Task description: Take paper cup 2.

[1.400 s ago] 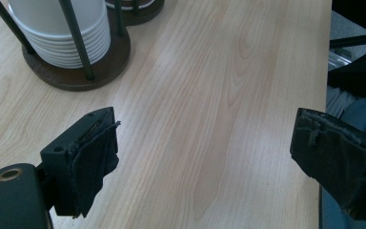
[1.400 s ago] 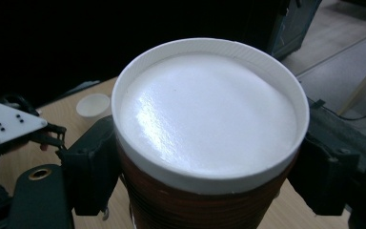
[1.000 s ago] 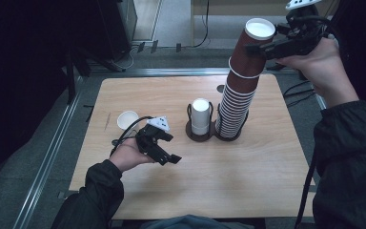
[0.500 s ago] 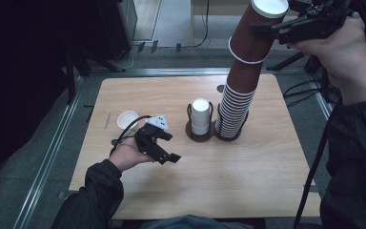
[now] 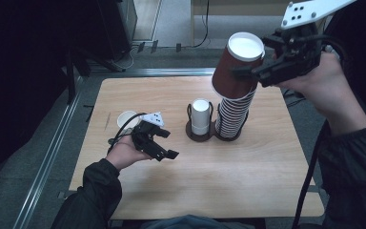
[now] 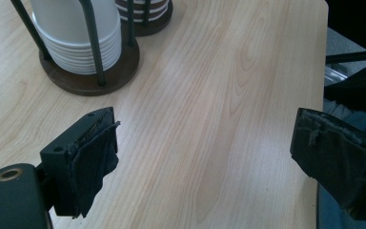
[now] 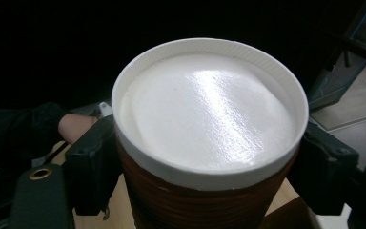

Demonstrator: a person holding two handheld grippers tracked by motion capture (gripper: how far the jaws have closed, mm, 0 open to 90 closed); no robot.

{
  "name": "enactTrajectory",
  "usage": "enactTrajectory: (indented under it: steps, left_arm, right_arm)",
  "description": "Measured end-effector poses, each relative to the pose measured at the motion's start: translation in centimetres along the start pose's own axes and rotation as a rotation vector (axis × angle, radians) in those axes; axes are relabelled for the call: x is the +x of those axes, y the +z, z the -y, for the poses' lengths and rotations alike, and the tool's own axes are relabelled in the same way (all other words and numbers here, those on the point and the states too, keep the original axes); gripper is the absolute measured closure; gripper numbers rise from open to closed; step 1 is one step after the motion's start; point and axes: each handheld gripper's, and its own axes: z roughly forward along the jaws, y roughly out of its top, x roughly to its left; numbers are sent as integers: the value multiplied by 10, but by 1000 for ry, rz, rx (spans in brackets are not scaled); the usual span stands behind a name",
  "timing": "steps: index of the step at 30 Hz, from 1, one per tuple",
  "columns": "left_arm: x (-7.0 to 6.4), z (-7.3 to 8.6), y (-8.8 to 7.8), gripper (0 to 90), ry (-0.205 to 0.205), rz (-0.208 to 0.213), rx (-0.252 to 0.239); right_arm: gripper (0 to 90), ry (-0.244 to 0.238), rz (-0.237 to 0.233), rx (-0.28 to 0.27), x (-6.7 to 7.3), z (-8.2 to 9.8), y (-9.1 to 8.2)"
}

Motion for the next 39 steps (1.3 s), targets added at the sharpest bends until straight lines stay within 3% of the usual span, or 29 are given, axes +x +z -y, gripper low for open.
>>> enactTrajectory:
  steps: [8, 16, 21, 29, 31, 39]
  left_arm:
    - [1, 1, -2, 86, 3, -6, -16]
    - [1, 1, -3, 64, 0, 17, -25]
    - [0, 1, -2, 9, 13, 16, -14]
    - [1, 3, -2, 0, 8, 58, -46]
    - [1, 3, -3, 0, 12, 70, -57]
    - [-2, 3, 0, 0, 36, 52, -61]
  right_arm:
    - [206, 19, -47, 2, 13, 25, 12]
    - [206, 28, -90, 24, 25, 54, 29]
    - [205, 42, -97, 49, 31, 76, 41]
    - [206, 64, -105, 46, 37, 105, 53]
    - [206, 64, -109, 48, 40, 113, 59]
    - [206, 61, -160, 32, 49, 154, 89]
